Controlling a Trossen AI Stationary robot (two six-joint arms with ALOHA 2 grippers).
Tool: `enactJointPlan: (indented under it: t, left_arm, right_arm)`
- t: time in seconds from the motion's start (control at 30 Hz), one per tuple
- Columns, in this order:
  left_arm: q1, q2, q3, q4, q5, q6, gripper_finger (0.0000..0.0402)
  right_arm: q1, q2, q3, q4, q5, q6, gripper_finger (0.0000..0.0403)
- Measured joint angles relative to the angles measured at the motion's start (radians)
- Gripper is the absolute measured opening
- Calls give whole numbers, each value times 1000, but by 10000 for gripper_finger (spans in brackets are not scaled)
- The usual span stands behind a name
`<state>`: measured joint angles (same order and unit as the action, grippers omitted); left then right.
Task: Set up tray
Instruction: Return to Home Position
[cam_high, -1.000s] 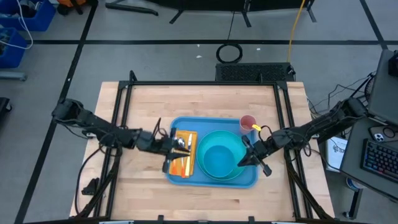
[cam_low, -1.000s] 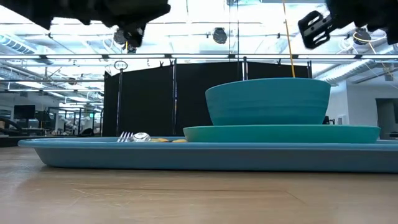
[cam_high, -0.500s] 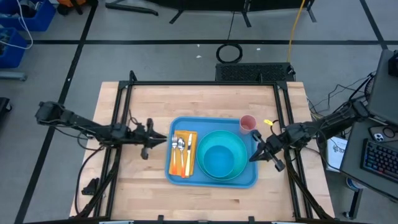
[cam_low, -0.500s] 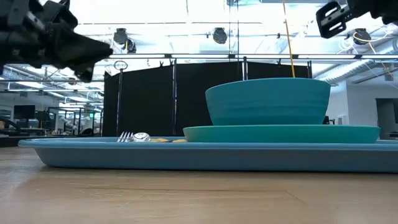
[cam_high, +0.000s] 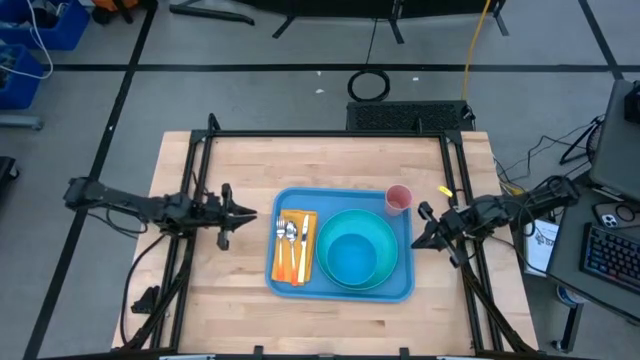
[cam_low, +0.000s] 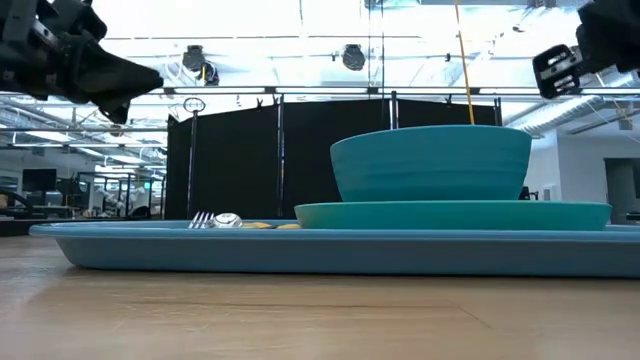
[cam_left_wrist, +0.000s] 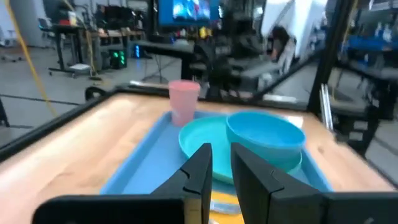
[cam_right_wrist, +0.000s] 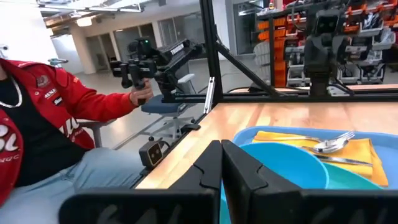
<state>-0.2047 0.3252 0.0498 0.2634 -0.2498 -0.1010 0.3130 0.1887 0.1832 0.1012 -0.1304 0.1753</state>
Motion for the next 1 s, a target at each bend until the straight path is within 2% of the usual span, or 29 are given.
enactJointPlan:
  t: [0.23, 0.37, 0.6, 0.83, 1.0]
  left_arm:
    - [9, -162, 1, -199, -39, 0, 63]
    - [26, -207, 1, -298, -77, -14, 63]
    - [30, -209, 1, -308, -94, -2, 63]
    - [30, -190, 1, -316, -92, -3, 63]
    - [30, -187, 1, -314, -92, -6, 63]
  right_arm:
    - [0, -189, -88, -92, 16, -8, 0]
    - [-4, -183, -111, -95, 34, -7, 0]
    - [-6, -169, -153, -93, 41, -17, 0]
    - [-6, -143, -155, -94, 197, -150, 0]
    - [-6, -127, -156, -48, 234, -169, 0]
